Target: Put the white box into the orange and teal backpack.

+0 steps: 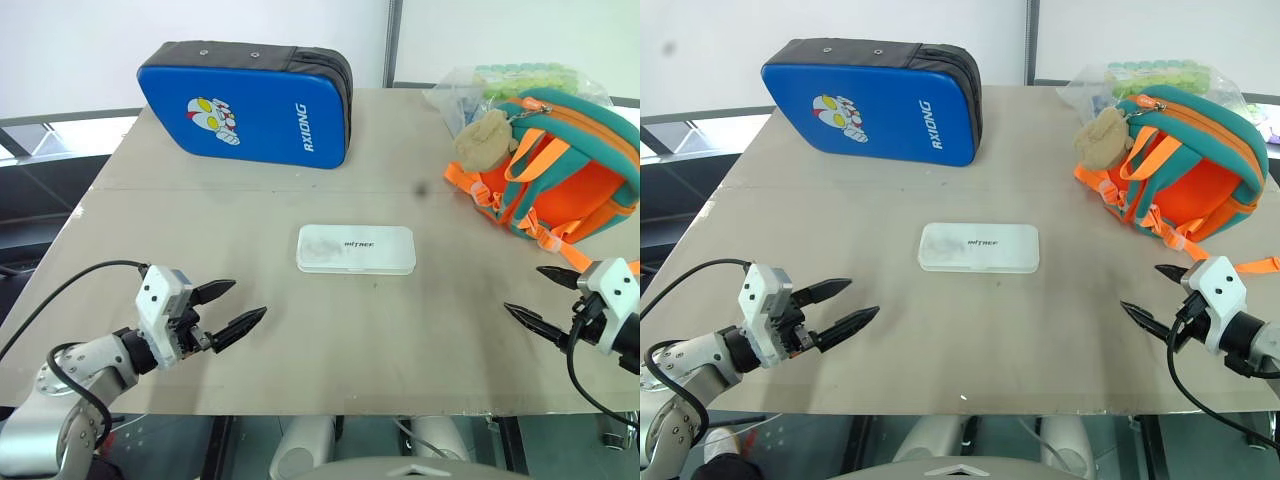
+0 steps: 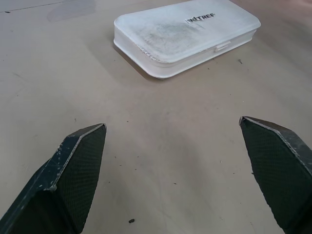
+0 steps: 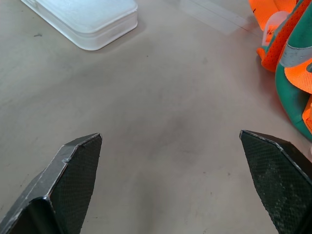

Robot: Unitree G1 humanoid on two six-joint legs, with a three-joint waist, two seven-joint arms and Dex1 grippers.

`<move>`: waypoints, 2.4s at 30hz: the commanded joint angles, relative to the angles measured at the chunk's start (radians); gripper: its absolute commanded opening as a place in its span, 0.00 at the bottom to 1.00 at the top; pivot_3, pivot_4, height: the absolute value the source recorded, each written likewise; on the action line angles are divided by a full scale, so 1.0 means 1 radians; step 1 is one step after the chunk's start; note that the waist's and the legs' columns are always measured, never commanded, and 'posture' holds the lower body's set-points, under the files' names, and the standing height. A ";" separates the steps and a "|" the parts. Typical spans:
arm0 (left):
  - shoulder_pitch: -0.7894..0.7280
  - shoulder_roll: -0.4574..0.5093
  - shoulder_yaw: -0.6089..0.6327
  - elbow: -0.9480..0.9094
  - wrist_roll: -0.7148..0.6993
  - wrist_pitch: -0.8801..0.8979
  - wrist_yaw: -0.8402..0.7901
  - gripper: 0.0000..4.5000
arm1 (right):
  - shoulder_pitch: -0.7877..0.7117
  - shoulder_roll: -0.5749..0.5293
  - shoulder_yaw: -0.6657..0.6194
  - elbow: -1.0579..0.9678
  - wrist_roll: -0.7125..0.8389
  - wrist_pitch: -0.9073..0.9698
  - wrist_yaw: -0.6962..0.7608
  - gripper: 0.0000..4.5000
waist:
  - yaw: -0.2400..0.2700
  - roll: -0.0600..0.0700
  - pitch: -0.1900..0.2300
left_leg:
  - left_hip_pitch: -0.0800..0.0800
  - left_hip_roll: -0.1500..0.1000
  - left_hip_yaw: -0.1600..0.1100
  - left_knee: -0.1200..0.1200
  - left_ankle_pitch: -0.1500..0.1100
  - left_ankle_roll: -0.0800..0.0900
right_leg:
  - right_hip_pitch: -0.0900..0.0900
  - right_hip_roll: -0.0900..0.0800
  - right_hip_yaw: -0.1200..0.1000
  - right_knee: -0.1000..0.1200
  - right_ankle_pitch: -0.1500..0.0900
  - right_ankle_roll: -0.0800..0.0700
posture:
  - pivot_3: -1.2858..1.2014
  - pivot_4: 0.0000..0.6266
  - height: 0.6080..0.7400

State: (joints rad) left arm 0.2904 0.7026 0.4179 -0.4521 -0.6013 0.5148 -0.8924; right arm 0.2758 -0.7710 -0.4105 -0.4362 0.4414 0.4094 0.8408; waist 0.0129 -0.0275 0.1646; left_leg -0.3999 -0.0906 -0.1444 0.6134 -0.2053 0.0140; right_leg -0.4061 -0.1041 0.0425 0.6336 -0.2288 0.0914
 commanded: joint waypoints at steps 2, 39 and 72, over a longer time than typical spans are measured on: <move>-0.041 0.004 -0.006 0.007 0.008 -0.031 0.012 1.00 | -0.071 0.035 0.011 -0.116 -0.005 0.044 -0.123 0.99 | -0.001 0.000 0.000 | 0.000 0.000 0.000 0.000 0.000 0.000 | 0.000 0.000 0.000 0.000 0.000 0.000 | 0.52 0.24 1.00; -0.300 -0.115 -0.348 -0.176 0.125 0.488 0.513 0.21 | -0.607 0.307 0.700 0.055 -0.270 0.379 -0.309 0.01 | -0.028 0.001 0.000 | 0.001 0.004 0.001 -0.001 -0.002 -0.004 | -0.002 0.005 -0.002 0.000 0.006 -0.001 | 0.52 0.24 1.00; -0.588 -0.157 0.012 0.479 -0.616 1.100 0.505 0.99 | -0.690 0.367 0.808 0.231 -0.415 0.129 -0.246 0.00 | -0.027 0.001 -0.001 | 0.003 0.007 0.000 0.001 0.000 -0.008 | -0.003 0.008 -0.001 0.003 0.007 -0.003 | 0.52 0.24 1.00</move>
State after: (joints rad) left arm -0.3013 0.5698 0.4776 0.0214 -1.1887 1.6038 -0.4023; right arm -0.3907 -0.4250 0.3771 -0.1910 0.0293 0.5742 0.5820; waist -0.0138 -0.0266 0.1638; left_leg -0.3972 -0.0837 -0.1440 0.6143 -0.2057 0.0059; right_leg -0.4094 -0.0958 0.0413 0.6368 -0.2222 0.0883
